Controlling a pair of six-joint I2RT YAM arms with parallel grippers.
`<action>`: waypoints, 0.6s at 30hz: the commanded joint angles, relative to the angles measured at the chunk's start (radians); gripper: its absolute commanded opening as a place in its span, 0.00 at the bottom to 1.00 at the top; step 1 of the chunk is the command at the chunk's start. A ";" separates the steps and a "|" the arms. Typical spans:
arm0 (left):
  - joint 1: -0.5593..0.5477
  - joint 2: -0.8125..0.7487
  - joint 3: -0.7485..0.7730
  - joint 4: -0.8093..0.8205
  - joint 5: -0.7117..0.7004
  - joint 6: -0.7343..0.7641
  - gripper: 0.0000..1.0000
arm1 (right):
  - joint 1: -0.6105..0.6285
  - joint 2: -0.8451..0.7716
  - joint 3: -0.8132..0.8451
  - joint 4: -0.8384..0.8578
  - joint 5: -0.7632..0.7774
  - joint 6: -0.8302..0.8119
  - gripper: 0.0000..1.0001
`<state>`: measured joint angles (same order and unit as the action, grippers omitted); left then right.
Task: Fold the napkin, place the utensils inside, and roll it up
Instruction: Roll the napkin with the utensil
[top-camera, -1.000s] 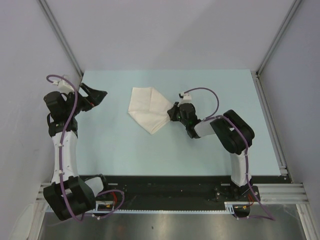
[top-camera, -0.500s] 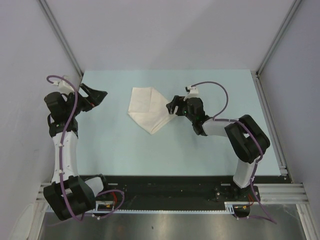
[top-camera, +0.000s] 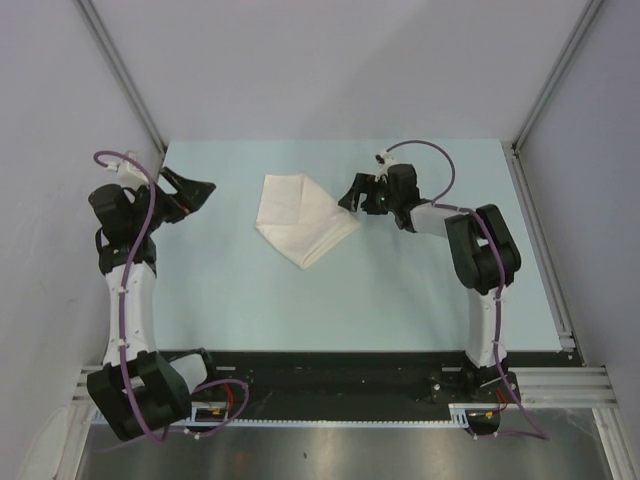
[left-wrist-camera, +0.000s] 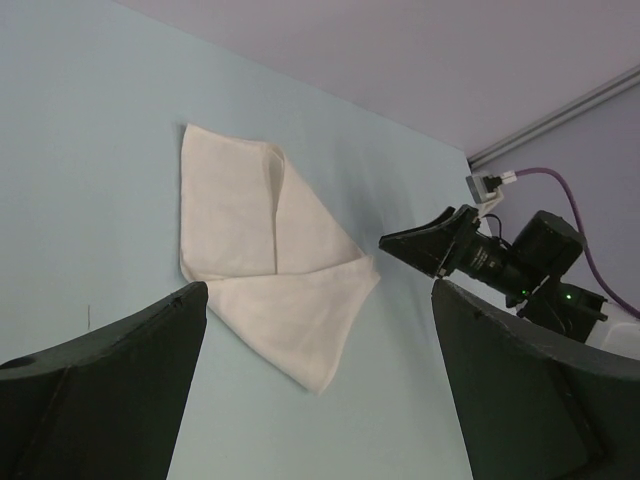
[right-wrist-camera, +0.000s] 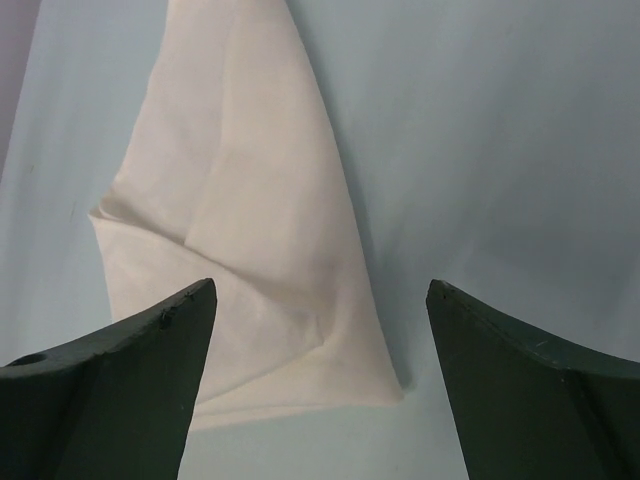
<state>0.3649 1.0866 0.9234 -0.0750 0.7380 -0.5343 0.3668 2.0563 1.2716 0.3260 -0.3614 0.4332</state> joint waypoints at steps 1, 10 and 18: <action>0.011 0.002 -0.008 0.041 0.024 -0.015 0.98 | -0.006 0.083 0.104 -0.084 -0.152 0.007 0.90; 0.009 0.001 -0.009 0.046 0.027 -0.018 0.98 | -0.019 0.156 0.135 -0.125 -0.243 0.007 0.58; 0.011 -0.002 -0.017 0.052 0.026 -0.024 0.98 | -0.019 0.119 0.080 -0.147 -0.218 0.007 0.28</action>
<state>0.3653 1.0916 0.9169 -0.0654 0.7410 -0.5434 0.3527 2.2013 1.3842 0.2024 -0.5728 0.4389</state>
